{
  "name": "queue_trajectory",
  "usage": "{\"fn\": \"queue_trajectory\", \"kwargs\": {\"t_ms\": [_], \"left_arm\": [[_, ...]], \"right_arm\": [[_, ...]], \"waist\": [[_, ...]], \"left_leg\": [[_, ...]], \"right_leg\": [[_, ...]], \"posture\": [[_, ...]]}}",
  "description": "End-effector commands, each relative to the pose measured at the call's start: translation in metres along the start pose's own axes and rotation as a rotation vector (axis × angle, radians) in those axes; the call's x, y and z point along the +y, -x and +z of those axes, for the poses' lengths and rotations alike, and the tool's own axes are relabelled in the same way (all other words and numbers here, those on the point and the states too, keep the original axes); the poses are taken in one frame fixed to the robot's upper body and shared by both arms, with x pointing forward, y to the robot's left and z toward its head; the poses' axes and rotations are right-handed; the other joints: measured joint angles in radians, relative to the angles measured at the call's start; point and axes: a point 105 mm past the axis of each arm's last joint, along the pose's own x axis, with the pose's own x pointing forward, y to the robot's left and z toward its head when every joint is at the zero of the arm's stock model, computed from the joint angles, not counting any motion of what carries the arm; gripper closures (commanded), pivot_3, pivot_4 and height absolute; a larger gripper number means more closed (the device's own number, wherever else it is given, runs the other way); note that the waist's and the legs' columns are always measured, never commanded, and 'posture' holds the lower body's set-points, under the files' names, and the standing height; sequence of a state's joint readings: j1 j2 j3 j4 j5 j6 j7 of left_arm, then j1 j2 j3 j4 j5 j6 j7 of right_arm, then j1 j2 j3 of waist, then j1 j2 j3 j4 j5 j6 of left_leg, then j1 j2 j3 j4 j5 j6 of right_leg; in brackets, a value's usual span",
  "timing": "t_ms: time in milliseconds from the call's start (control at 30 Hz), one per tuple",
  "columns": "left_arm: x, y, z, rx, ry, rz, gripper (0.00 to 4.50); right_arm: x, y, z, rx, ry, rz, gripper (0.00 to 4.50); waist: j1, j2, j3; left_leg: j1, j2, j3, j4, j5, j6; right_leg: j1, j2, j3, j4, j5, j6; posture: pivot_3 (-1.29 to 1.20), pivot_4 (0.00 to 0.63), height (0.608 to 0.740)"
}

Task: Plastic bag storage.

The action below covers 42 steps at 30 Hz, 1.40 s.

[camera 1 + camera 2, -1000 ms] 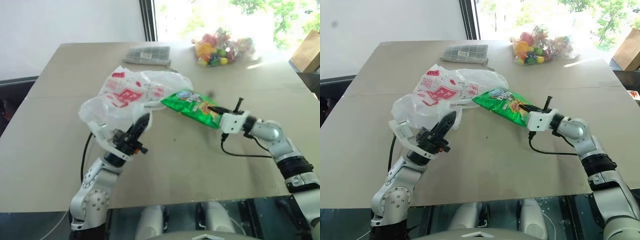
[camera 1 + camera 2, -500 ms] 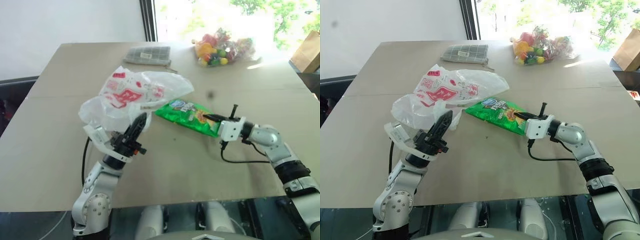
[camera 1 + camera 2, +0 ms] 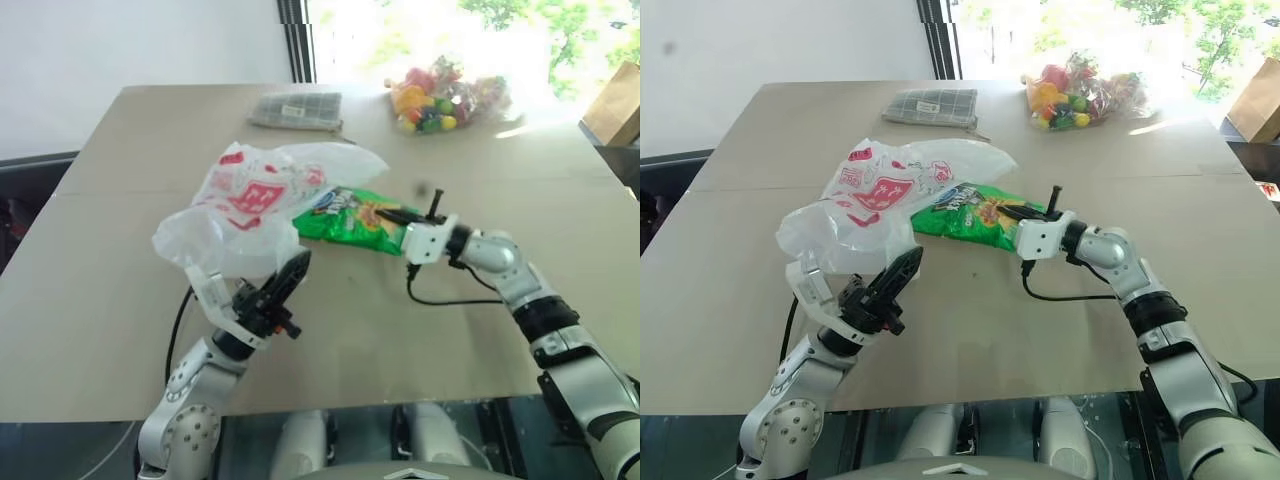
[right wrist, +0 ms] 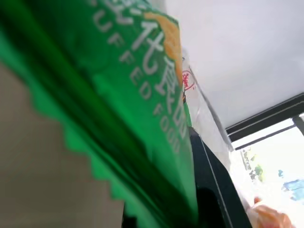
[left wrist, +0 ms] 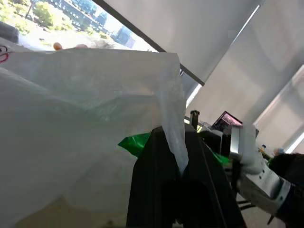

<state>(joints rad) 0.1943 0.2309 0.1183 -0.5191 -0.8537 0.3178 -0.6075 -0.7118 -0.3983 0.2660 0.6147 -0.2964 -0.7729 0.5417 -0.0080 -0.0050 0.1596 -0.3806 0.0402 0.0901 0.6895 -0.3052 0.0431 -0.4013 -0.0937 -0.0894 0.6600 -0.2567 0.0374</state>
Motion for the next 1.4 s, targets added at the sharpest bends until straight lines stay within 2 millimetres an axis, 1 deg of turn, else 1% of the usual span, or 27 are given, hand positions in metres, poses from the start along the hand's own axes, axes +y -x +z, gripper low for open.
{"fn": "queue_trajectory", "kwargs": {"t_ms": [33, 100, 167, 233, 333, 400, 533, 567, 767, 833, 933, 1033, 1167, 1233, 1333, 1367, 1400], "left_arm": [[-0.009, -0.004, 0.008, -0.03, -0.036, -0.043, 4.5], [-0.008, -0.004, 0.008, -0.032, -0.037, -0.041, 4.5], [-0.009, -0.005, 0.008, -0.028, -0.04, -0.046, 4.5], [-0.009, -0.006, 0.007, -0.026, -0.043, -0.049, 4.5], [-0.01, -0.009, 0.009, -0.025, -0.057, -0.064, 4.5], [-0.008, -0.01, 0.009, -0.016, -0.071, -0.07, 4.5], [-0.005, -0.012, 0.008, 0.007, -0.091, -0.09, 4.5], [-0.006, -0.014, 0.007, 0.015, -0.093, -0.105, 4.5], [-0.019, -0.03, 0.0, 0.062, -0.085, -0.244, 4.5], [-0.024, -0.037, -0.001, 0.075, -0.083, -0.303, 4.5], [-0.03, -0.046, 0.001, 0.089, -0.081, -0.381, 4.5], [-0.034, -0.051, 0.0, 0.118, -0.071, -0.449, 4.5], [-0.031, -0.049, -0.005, 0.151, -0.059, -0.473, 4.5], [-0.032, -0.045, -0.006, 0.158, -0.047, -0.473, 4.5], [-0.033, -0.034, -0.011, 0.175, -0.02, -0.457, 4.5], [-0.033, -0.031, -0.012, 0.18, -0.012, -0.45, 4.5], [-0.033, -0.029, -0.013, 0.181, -0.009, -0.44, 4.5]], "right_arm": [[-0.029, -0.012, 0.007, -0.035, 0.029, -0.128, 4.47], [-0.036, -0.018, 0.011, -0.053, 0.032, -0.164, 4.47], [-0.039, -0.025, 0.015, -0.073, 0.041, -0.181, 4.47], [-0.039, -0.031, 0.018, -0.086, 0.045, -0.182, 4.47], [-0.03, -0.047, 0.025, -0.112, 0.03, -0.147, 4.47], [-0.035, -0.054, 0.03, -0.134, 0.001, -0.177, 4.47], [-0.06, -0.054, 0.031, -0.141, -0.042, -0.281, 4.47], [-0.063, -0.054, 0.031, -0.139, -0.044, -0.293, 4.47], [-0.071, -0.055, 0.027, -0.115, -0.089, -0.352, 4.47], [-0.07, -0.055, 0.026, -0.108, -0.084, -0.349, 4.47], [-0.059, -0.057, 0.024, -0.097, -0.084, -0.304, 4.47], [-0.03, -0.064, 0.032, -0.144, -0.082, -0.16, 4.47], [-0.001, -0.067, 0.036, -0.172, -0.094, 0.002, 4.47], [0.004, -0.068, 0.041, -0.202, -0.078, 0.043, 4.47], [-0.015, -0.077, 0.064, -0.287, -0.052, -0.002, 3.62], [-0.021, -0.08, 0.069, -0.304, -0.038, -0.021, 3.15], [-0.024, -0.081, 0.07, -0.299, -0.031, -0.035, 2.8]], "waist": [[-0.003, 0.0, 0.0], [-0.006, 0.0, 0.0], [-0.007, 0.0, 0.0], [-0.008, 0.0, 0.0], [-0.009, 0.0, 0.0], [-0.01, 0.0, 0.0], [-0.008, 0.001, 0.0], [-0.007, 0.001, 0.0], [-0.009, 0.001, 0.0], [-0.01, 0.001, 0.001], [-0.01, 0.001, 0.001], [-0.012, 0.001, 0.001], [-0.021, 0.001, 0.001], [-0.023, 0.001, 0.001], [-0.032, 0.002, 0.001], [-0.033, 0.002, 0.001], [-0.034, 0.002, 0.001]], "left_leg": [[0.0, 0.0, 0.0, 0.0, 0.0, 0.0], [0.0, -0.001, 0.0, 0.0, 0.0, 0.0], [0.0, 0.0, 0.0, 0.0, 0.0, 0.0], [0.0, 0.001, 0.0, -0.001, 0.0, 0.0], [0.0, 0.0, 0.001, -0.001, 0.0, 0.0], [0.0, 0.001, 0.001, -0.001, 0.0, 0.0], [0.0, 0.001, 0.001, -0.001, 0.0, 0.0], [-0.001, 0.0, 0.0, -0.001, 0.0, 0.0], [-0.001, 0.0, 0.0, -0.001, 0.0, 0.0], [-0.001, 0.0, 0.0, -0.001, 0.0, 0.0], [-0.001, 0.0, 0.0, -0.001, 0.0, 0.0], [-0.001, 0.0, 0.0, -0.001, 0.0, 0.0], [-0.001, 0.001, 0.0, -0.002, 0.0, 0.0], [-0.001, 0.001, 0.0, -0.002, 0.0, 0.0], [-0.001, 0.0, 0.0, -0.002, 0.0, 0.0], [-0.001, 0.001, 0.0, -0.002, 0.0, 0.0], [-0.001, 0.001, 0.0, -0.002, 0.0, 0.0]], "right_leg": [[0.0, 0.0, 0.0, 0.0, 0.0, 0.0], [0.0, 0.0, 0.0, 0.0, 0.0, 0.0], [0.0, 0.0, -0.001, 0.0, 0.0, 0.0], [-0.001, 0.0, -0.001, 0.0, 0.0, 0.0], [0.0, 0.0, 0.0, 0.0, 0.0, 0.0], [-0.001, 0.0, 0.0, 0.0, 0.0, 0.0], [-0.001, 0.0, -0.001, 0.001, 0.0, 0.0], [-0.001, 0.0, -0.001, 0.0, 0.0, 0.0], [-0.001, 0.0, -0.002, 0.0, 0.0, 0.0], [-0.001, 0.0, -0.002, 0.001, 0.0, 0.0], [-0.001, 0.0, -0.002, 0.0, 0.0, 0.0], [-0.001, 0.0, -0.002, 0.0, 0.0, 0.0], [-0.001, 0.001, -0.001, 0.0, 0.0, 0.0], [-0.001, 0.001, -0.002, 0.0, 0.0, 0.0], [-0.001, 0.0, -0.001, 0.0, 0.0, 0.0], [-0.001, 0.0, -0.001, 0.0, 0.0, 0.0], [-0.001, 0.0, -0.001, 0.0, 0.0, 0.0]], "posture": [[0.0, 0.15, 0.74], [0.0, 0.15, 0.74], [0.0, 0.15, 0.74], [0.0, 0.15, 0.74], [0.0, 0.15, 0.74], [0.0, 0.15, 0.74], [0.0, 0.15, 0.74], [0.0, 0.15, 0.74], [0.0, 0.15, 0.74], [0.0, 0.15, 0.74], [0.0, 0.15, 0.74], [0.0, 0.15, 0.74], [0.0, 0.15, 0.74], [0.0, 0.15, 0.74], [0.0, 0.15, 0.74], [0.0, 0.15, 0.74], [0.0, 0.15, 0.74]]}}
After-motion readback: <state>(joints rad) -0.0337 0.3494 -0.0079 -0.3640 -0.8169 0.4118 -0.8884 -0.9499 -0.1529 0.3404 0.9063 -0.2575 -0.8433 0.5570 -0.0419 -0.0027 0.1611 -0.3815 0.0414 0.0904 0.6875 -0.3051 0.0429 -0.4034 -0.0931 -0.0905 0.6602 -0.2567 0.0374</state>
